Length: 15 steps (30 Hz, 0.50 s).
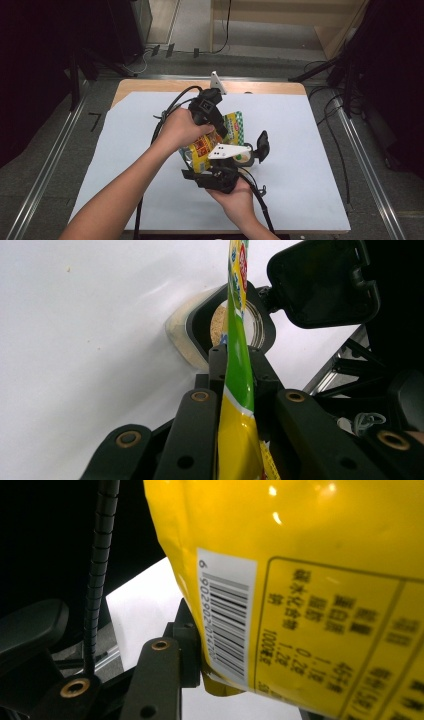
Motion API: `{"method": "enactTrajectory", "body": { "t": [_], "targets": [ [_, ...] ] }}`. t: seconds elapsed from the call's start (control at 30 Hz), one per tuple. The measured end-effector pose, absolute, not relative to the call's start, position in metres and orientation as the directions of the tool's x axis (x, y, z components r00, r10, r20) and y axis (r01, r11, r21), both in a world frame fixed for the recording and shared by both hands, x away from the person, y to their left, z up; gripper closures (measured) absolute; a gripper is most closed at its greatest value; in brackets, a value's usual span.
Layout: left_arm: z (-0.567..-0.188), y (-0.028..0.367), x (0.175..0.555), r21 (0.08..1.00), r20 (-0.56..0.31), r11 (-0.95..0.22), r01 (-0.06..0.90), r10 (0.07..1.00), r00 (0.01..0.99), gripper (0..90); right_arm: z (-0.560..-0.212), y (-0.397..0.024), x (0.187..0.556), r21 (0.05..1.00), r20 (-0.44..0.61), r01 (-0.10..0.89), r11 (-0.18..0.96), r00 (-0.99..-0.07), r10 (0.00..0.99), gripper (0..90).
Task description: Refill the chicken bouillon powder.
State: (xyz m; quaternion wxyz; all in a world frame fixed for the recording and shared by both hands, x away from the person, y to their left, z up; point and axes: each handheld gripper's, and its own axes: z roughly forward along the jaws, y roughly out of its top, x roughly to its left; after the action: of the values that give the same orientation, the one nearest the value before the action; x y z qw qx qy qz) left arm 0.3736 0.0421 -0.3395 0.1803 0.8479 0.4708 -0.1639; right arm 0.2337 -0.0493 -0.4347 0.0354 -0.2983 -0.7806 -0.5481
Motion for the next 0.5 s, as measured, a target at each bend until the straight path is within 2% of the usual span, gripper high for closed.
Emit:
{"method": "enactTrajectory", "body": {
  "t": [0.5],
  "targets": [
    [-0.34,0.0384,0.3756,0.149,-0.449,-0.491,0.858,0.74,0.501,85.3,-0.4351,-0.0516,0.2346,0.829,0.396,0.518,0.211,-0.81,0.433,66.1]
  ]
}}
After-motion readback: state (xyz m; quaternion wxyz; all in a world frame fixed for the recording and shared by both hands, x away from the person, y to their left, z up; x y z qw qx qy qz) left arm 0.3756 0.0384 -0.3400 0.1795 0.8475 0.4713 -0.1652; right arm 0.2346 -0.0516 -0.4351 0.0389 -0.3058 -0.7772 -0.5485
